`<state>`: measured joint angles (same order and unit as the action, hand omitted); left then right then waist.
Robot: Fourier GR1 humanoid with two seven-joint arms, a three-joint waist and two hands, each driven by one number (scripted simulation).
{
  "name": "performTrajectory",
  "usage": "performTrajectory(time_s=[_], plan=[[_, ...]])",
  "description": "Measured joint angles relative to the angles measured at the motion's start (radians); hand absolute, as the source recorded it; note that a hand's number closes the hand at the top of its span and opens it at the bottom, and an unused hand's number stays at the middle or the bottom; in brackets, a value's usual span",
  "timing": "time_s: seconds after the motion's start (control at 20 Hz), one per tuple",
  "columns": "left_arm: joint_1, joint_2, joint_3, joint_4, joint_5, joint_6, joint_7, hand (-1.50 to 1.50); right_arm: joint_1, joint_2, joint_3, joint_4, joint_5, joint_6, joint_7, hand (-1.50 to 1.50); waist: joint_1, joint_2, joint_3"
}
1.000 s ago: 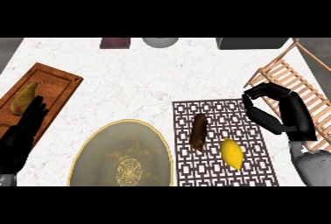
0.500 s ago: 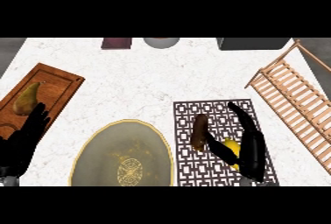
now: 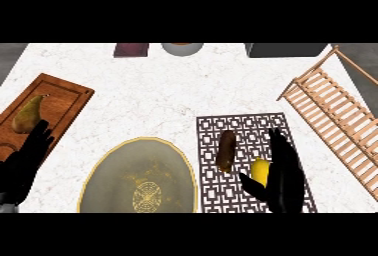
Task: Pick the lemon from the placemat and place it in the tiered shelf
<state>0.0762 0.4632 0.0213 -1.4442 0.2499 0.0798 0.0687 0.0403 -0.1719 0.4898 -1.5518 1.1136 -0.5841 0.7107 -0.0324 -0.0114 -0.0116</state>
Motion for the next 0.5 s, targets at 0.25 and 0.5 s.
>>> performTrajectory(time_s=[0.25,0.5], plan=[[-0.008,-0.007,-0.007,-0.001,0.000,-0.006,0.001,0.00,-0.001,0.008,0.052,-0.054,0.103,0.336,0.198,-1.50,0.012,0.002,0.001],[-0.010,-0.017,-0.016,0.003,-0.006,-0.015,-0.008,0.00,-0.050,0.056,0.096,-0.119,0.155,0.669,0.337,-1.50,0.027,0.006,0.004]])
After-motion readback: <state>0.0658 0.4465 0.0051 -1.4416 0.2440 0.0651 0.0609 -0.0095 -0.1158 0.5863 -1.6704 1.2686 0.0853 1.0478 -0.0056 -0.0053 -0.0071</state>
